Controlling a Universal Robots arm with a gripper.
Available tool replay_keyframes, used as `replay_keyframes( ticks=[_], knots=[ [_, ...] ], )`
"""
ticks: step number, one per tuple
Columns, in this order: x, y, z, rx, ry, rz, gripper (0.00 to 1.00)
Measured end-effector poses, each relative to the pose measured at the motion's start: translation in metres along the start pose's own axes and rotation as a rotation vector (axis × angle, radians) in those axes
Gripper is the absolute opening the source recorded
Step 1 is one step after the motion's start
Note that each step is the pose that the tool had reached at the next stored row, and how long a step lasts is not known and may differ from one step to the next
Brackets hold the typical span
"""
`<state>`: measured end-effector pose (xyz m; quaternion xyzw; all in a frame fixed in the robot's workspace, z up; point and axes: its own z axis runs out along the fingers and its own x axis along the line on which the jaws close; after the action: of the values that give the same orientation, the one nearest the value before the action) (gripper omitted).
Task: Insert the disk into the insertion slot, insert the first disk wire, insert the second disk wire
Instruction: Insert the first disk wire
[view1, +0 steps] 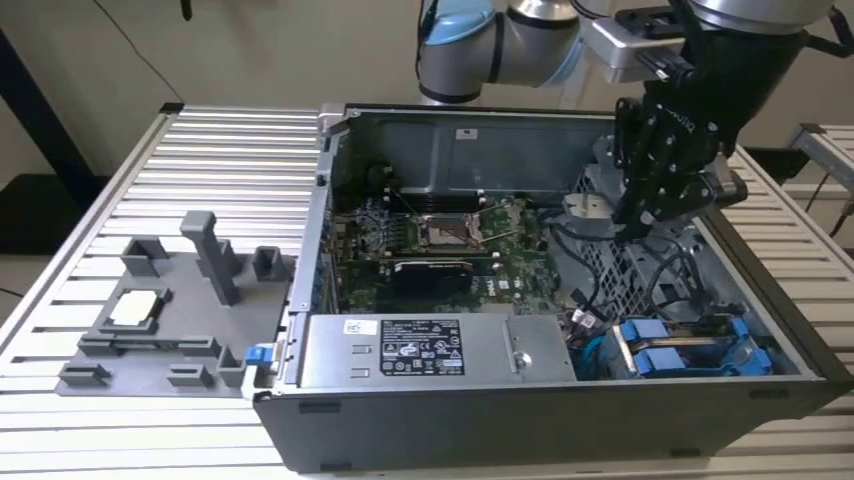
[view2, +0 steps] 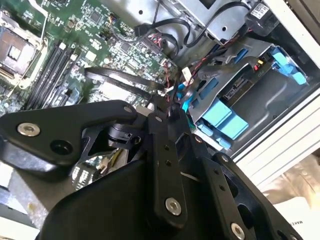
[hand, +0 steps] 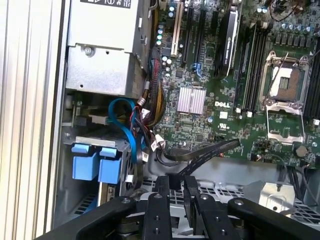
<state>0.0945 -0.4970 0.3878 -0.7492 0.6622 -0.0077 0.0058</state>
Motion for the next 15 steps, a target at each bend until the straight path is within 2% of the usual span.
replay_keyframes(
  ticks=[6,11,15],
  knots=[
    [-0.0008,0.0054,0.0014,0.0027,-0.0002,-0.032,0.27],
    [-0.0009,0.0064,0.0038,0.0030,0.0000,-0.100,0.27],
    [-0.0011,0.0079,0.0056,0.0018,0.0067,-0.144,0.27]
  ],
)
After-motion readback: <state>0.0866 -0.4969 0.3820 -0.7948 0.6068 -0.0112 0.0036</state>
